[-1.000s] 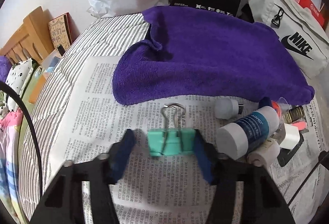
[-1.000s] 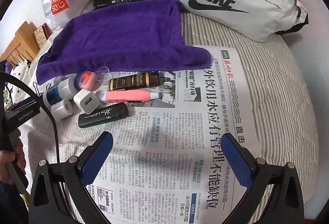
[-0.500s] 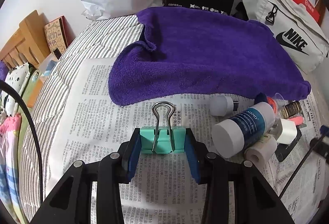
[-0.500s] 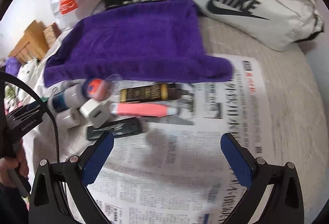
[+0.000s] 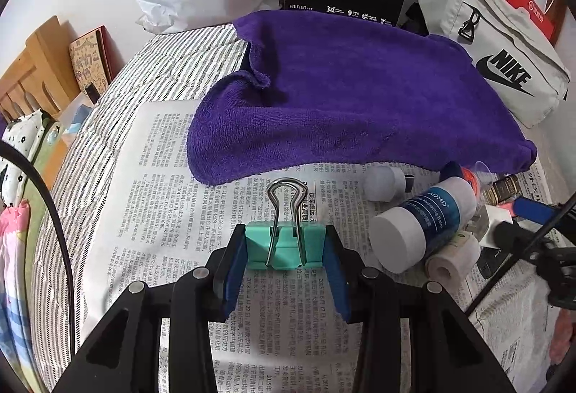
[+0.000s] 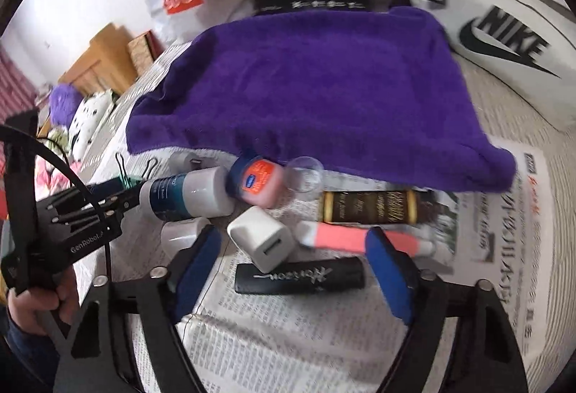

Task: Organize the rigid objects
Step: 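Grasp the white USB charger cube with the right gripper while the left holds the clip, then carry the clip and the charger cube over the purple towel with both grippers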

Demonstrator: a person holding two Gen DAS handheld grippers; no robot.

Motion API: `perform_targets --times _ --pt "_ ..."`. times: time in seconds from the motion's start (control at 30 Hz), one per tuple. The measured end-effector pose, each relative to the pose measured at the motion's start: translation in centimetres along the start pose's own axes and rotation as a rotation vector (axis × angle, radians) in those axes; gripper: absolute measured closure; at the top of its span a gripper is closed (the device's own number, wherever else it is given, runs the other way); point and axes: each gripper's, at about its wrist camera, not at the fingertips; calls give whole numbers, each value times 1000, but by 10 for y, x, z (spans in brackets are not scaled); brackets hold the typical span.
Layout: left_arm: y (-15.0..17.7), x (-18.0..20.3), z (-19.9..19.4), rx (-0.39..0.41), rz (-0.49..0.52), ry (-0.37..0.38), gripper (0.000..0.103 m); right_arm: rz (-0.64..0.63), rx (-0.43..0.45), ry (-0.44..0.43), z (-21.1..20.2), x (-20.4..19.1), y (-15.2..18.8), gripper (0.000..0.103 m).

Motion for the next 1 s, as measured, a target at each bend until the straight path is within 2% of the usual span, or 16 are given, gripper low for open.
perform_targets --times 0.03,0.2,0.53,0.63,0.7,1.0 --pt "0 0 0 0 4 2 64 -28 9 6 1 -3 -1 27" --pt "0 0 -1 -2 13 10 64 -94 -1 -42 2 -15 -2 56" --pt "0 -1 -1 1 15 19 64 -165 -20 -53 3 -31 3 58" --pt "1 0 -2 2 21 13 64 -174 -41 -40 12 -32 3 64" --pt "1 0 -2 3 15 16 64 -176 -39 -43 10 -33 4 64" --pt "0 2 -2 3 21 17 64 -102 -10 -3 -19 -8 5 64"
Point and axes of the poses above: each gripper's, at about its wrist camera, not at the fingertips, and z roughly the way its jaws point, x to its right, y to its underside, and after that the axes turned 10 degrees about x, right-handed
